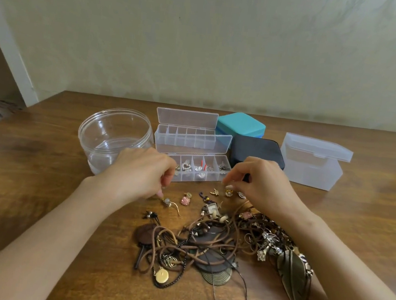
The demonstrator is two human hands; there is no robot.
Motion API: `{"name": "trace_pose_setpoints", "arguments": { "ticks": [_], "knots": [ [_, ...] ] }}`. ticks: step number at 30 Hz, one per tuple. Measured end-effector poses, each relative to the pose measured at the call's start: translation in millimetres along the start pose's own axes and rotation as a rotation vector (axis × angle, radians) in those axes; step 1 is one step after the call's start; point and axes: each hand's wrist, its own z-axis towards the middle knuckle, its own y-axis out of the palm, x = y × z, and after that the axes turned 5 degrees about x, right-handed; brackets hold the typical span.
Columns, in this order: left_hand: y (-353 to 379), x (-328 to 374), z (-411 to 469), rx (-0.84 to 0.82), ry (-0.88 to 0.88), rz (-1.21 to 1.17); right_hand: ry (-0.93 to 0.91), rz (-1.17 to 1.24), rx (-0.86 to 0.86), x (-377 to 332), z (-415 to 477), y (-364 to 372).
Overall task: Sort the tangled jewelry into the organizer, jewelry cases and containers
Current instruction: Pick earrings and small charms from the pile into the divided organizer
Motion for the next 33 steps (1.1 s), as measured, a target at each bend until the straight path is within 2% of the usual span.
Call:
{"name": "trace_pose_setpoints", "arguments": {
  "ticks": [6, 18, 23, 26, 30, 33],
  "knots": [
    [-1, -3, -2, -0.121, -0.008, 0.001, -0.028, -0.018, -0.012, -5, -2, 6],
    [-1, 0, -2, -0.153, 0.041, -0.053, 0.009, -0.029, 0.038, 3, 2, -6],
    [-3, 7, -6, -0.272, 0.055, -0.018, -0.004, -0.066, -0.143, 1, 3, -18],
    [-2, 10, -11, -0.313, 0.080, -0.022, 0.009, -0.144, -0.327, 1, 0, -24],
    [3, 19, -20, -0.296, 0.212, -0.094, -0.028, -0.217, -0.549, -4, -6, -29],
    [4, 28, -22, -0.350, 0.311, -0.147, -0.018, -0.136, -0.720, -8, -10, -38]
  ]
}}
